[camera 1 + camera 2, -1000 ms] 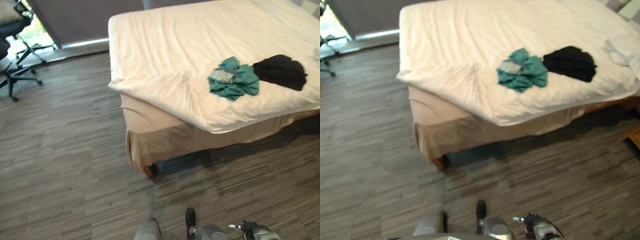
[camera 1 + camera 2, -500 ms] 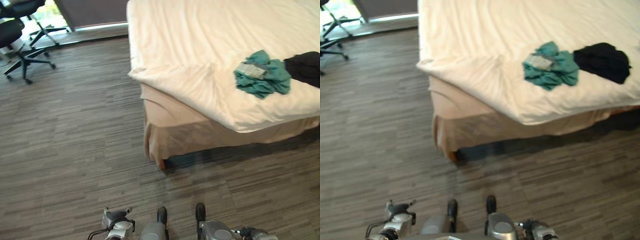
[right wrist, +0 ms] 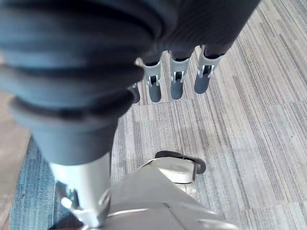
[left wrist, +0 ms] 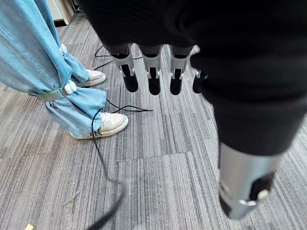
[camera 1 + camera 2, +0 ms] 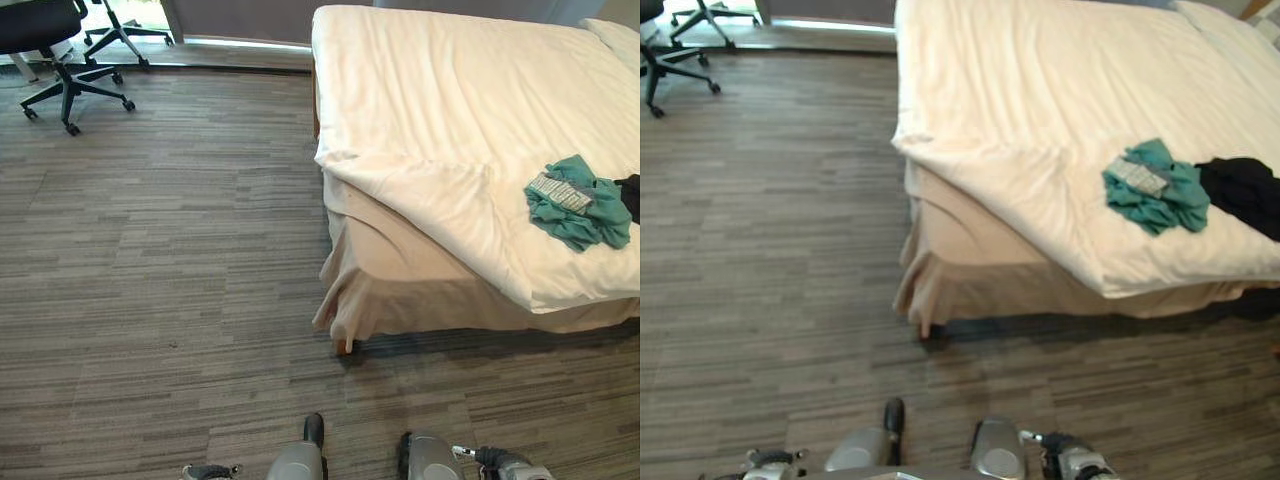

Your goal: Tidy up the quilt and then pick up the clothes from the bed and put them into the laundry hamper.

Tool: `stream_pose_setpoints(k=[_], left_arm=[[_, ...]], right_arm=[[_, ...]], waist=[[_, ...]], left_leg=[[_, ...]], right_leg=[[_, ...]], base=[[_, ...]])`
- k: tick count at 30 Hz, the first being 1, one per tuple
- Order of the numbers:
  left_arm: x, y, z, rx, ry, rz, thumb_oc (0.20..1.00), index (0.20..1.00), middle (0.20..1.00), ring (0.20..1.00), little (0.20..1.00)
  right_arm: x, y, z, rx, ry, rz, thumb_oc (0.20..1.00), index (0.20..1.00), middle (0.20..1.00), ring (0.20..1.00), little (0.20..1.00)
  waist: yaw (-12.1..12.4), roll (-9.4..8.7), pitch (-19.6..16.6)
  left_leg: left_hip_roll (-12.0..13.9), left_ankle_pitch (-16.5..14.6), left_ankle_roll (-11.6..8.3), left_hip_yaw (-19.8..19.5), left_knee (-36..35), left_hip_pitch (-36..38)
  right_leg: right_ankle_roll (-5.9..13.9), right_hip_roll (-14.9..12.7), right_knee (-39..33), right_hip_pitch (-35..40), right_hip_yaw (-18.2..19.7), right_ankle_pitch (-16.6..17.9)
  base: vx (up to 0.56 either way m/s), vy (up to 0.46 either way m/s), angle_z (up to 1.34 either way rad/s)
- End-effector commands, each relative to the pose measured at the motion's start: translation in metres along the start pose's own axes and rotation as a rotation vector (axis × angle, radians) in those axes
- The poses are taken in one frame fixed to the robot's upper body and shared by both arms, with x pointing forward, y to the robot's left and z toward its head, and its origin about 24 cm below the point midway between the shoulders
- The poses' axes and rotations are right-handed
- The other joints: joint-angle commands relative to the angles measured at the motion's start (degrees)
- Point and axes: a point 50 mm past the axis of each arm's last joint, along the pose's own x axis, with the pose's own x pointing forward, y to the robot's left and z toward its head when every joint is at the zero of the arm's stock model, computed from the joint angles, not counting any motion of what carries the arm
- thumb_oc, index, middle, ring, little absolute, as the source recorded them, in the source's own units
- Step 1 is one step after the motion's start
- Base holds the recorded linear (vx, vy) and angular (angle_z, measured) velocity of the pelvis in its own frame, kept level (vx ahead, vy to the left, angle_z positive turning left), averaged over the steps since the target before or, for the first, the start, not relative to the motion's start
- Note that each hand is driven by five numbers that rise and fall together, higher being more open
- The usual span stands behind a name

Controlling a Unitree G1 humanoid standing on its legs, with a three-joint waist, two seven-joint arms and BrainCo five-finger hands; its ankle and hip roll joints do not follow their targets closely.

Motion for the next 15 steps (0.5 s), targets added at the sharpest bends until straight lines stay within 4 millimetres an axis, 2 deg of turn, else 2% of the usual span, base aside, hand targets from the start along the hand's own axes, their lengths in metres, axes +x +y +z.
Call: stream_pose_setpoints(k=[1, 4, 5, 6, 8, 9, 10, 11, 12, 13, 14, 15], left_arm=[[0.001, 0.011, 0.037, -0.107, -0.153, 0.061, 1.000, 1.000, 1.000, 1.000, 1.000], [-0.003, 0.011, 0.043, -0.222, -0.199, 0.131, 1.000, 1.000, 1.000, 1.000, 1.000], [-0.007, 0.011, 0.052, -0.294, -0.239, 0.175, 1.000, 1.000, 1.000, 1.000, 1.000], [-0.007, 0.010, 0.053, -0.298, -0.241, 0.178, 1.000, 1.000, 1.000, 1.000, 1.000], [-0.012, 0.017, 0.066, -0.338, -0.370, 0.251, 1.000, 1.000, 1.000, 1.000, 1.000], [-0.012, 0.017, 0.066, -0.338, -0.370, 0.251, 1.000, 1.000, 1.000, 1.000, 1.000], [-0.019, 0.027, 0.083, -0.373, -0.532, 0.266, 1.000, 1.000, 1.000, 1.000, 1.000], [-0.023, 0.030, 0.091, -0.379, -0.581, 0.266, 1.000, 1.000, 1.000, 1.000, 1.000], [-0.031, 0.037, 0.107, -0.370, -0.694, 0.279, 1.000, 1.000, 1.000, 1.000, 1.000], [-0.038, 0.044, 0.120, -0.368, -0.782, 0.292, 1.000, 1.000, 1.000, 1.000, 1.000], [-0.054, 0.059, 0.148, -0.341, -0.930, 0.333, 1.000, 1.000, 1.000, 1.000, 1.000], [-0.061, 0.064, 0.158, -0.326, -0.988, 0.354, 1.000, 1.000, 1.000, 1.000, 1.000]], right_arm=[[0.000, -0.006, -0.023, -0.015, 0.052, 0.004, 1.000, 1.000, 1.000, 1.000, 1.000], [0.000, -0.010, -0.021, -0.108, 0.025, -0.034, 1.000, 1.000, 1.000, 1.000, 1.000], [0.000, -0.012, -0.017, -0.163, -0.001, -0.049, 1.000, 1.000, 1.000, 1.000, 1.000], [0.000, -0.012, -0.017, -0.163, 0.000, -0.047, 1.000, 1.000, 1.000, 1.000, 1.000], [0.000, -0.014, -0.009, -0.134, -0.025, -0.039, 1.000, 1.000, 1.000, 1.000, 1.000], [0.000, -0.014, -0.009, -0.134, -0.025, -0.039, 1.000, 1.000, 1.000, 1.000, 1.000], [0.000, -0.022, 0.004, -0.108, -0.060, -0.053, 1.000, 1.000, 1.000, 1.000, 1.000], [-0.001, -0.025, 0.009, -0.107, -0.072, -0.062, 1.000, 1.000, 1.000, 1.000, 1.000], [-0.001, -0.031, 0.016, -0.105, -0.088, -0.075, 1.000, 1.000, 1.000, 1.000, 1.000], [-0.002, -0.035, 0.022, -0.101, -0.099, -0.083, 1.000, 1.000, 1.000, 1.000, 1.000], [-0.003, -0.040, 0.029, -0.081, -0.117, -0.087, 1.000, 1.000, 1.000, 1.000, 1.000], [-0.003, -0.041, 0.031, -0.075, -0.122, -0.084, 1.000, 1.000, 1.000, 1.000, 1.000]], waist=[[-4.3, -0.78, 1.9], [-4.3, -1.29, 1.0], [-4.7, -1.51, 0.4], [-4.7, -1.53, 0.3], [-4.5, -2.20, -0.1], [-4.5, -2.19, -0.1], [-3.6, -1.99, 0.9], [-3.4, -1.60, 1.1], [-2.9, -0.83, 1.5], [-2.4, -0.16, 1.9], [-2.5, 0.54, 1.6], [-2.8, 0.74, 1.3]], left_leg=[[4.4, 0.1, -2.70, -2.4, 0.6, -1.2], [7.0, 0.3, -4.18, -1.8, 1.2, -0.9], [8.3, 0.5, -4.70, -1.4, 1.7, -0.6], [8.5, 0.4, -4.76, -1.4, 1.8, -0.6], [9.9, 0.7, -5.39, -1.3, 4.2, -1.3], [9.9, 0.7, -5.39, -1.4, 4.3, -1.4], [9.1, 2.1, -5.34, -3.1, 10.1, -5.0], [8.7, 2.8, -5.28, -3.6, 10.5, -6.0], [7.2, 3.4, -4.97, -4.6, 10.4, -7.2], [5.4, 2.4, -4.28, -5.2, 9.4, -7.1], [4.4, 2.9, -3.81, -4.8, 7.3, -6.8], [4.6, 3.0, -3.70, -4.1, 6.1, -6.2]], right_leg=[[6.10, 0.9, -15.2, -0.7, 6.3, 12.6], [5.31, 1.5, -14.8, 0.9, 4.8, 10.6], [4.40, 2.6, -14.1, 1.2, 5.3, 9.4], [4.34, 2.8, -14.0, 1.2, 5.3, 9.3], [2.47, 4.6, -14.1, 1.8, 5.0, 8.4], [2.46, 4.6, -14.1, 1.8, 4.9, 8.4], [0.61, 5.7, -15.0, 3.1, 4.9, 8.1], [0.05, 6.2, -15.1, 3.2, 4.9, 8.0], [-0.64, 7.1, -15.1, 3.3, 5.4, 7.8], [-1.00, 7.9, -15.0, 3.6, 6.2, 7.5], [-1.32, 8.7, -15.0, 3.6, 5.9, 7.0], [-1.37, 8.8, -15.0, 3.6, 5.5, 6.9]], base=[[0.27, -0.685, 0.21], [0.24, -0.412, 0.61], [0.15, -0.267, 0.06], [0.19, -0.369, 0.09], [0.12, -0.288, 0.19], [0.08, -0.279, 0.19], [0.03, -0.167, 0.18], [0.05, -0.175, 0.21], [0.06, -0.018, 0.11], [0.13, -0.018, 0.04], [0.13, -0.014, -0.10], [0.11, -0.018, -0.20]])
